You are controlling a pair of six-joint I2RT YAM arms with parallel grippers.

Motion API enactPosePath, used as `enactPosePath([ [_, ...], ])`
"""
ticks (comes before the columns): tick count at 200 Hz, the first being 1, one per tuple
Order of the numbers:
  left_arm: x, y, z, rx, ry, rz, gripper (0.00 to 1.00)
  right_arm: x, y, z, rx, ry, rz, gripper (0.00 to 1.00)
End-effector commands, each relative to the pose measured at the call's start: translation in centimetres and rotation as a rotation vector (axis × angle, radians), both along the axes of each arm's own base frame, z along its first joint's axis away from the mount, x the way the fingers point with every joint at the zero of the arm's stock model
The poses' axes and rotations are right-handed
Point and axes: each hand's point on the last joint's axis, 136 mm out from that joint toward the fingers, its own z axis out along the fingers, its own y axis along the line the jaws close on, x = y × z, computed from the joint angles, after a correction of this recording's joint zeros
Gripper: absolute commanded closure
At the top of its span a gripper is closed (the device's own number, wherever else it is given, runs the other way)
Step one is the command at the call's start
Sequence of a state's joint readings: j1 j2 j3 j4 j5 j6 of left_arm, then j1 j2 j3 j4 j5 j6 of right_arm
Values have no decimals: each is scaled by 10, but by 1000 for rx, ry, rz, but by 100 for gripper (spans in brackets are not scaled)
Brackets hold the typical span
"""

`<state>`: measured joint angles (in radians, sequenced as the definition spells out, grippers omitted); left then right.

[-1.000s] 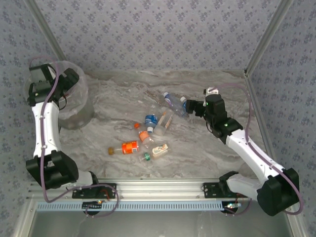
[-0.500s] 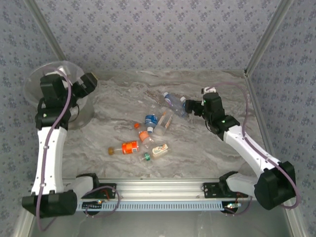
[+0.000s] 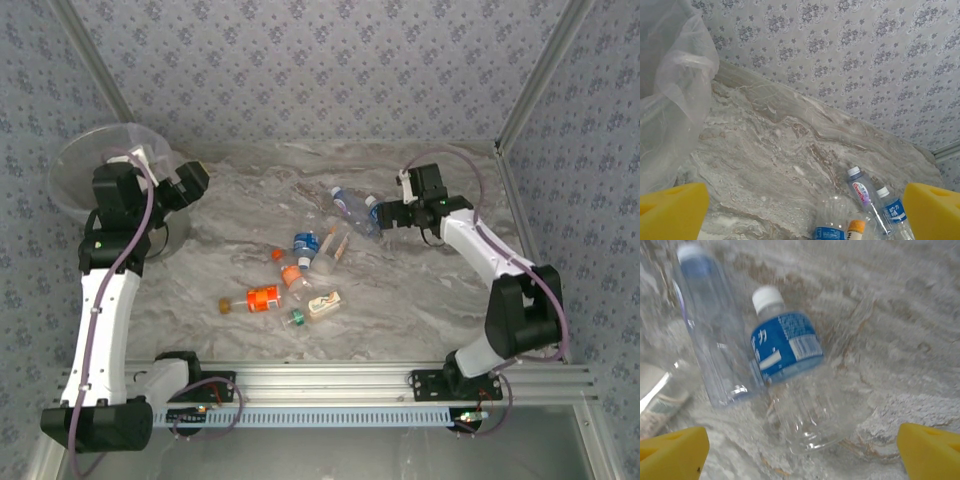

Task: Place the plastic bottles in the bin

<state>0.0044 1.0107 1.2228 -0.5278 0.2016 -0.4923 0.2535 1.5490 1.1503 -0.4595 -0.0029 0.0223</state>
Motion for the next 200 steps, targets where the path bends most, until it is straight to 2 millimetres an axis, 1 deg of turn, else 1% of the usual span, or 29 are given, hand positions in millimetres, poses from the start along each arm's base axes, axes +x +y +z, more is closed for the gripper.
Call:
enactPosePath([
  [1, -1, -2, 1, 48, 8, -27, 0, -7, 0, -12, 10, 122, 96, 4],
  [6, -2, -1, 1, 55, 12, -30, 1, -3, 0, -16, 10, 134, 103, 5],
  [10, -1, -1, 1, 60, 16, -30, 0, -7, -2, -23, 3, 169, 110, 5],
  [22, -2, 0, 2, 73, 19, -29, 1, -5, -5, -33, -22, 208, 127, 7],
  [45, -4, 3, 1, 98, 18, -22, 1, 3, -11, -49, -95, 251, 165, 10],
  [67, -8, 11, 2, 142, 24, 10, 1, 7, -13, -62, -148, 301, 222, 14],
  [95, -10, 15, 4, 164, 25, 23, 0, 13, -16, -76, -189, 342, 250, 18],
  [128, -10, 16, 5, 163, 26, 33, 1, 12, -14, -99, -194, 398, 282, 23],
  [167, -10, 16, 4, 157, 27, 35, 1, 14, -12, -110, -178, 399, 278, 28],
  [200, -9, 14, 2, 147, 32, 30, 1, 16, -14, -108, -191, 366, 269, 36],
])
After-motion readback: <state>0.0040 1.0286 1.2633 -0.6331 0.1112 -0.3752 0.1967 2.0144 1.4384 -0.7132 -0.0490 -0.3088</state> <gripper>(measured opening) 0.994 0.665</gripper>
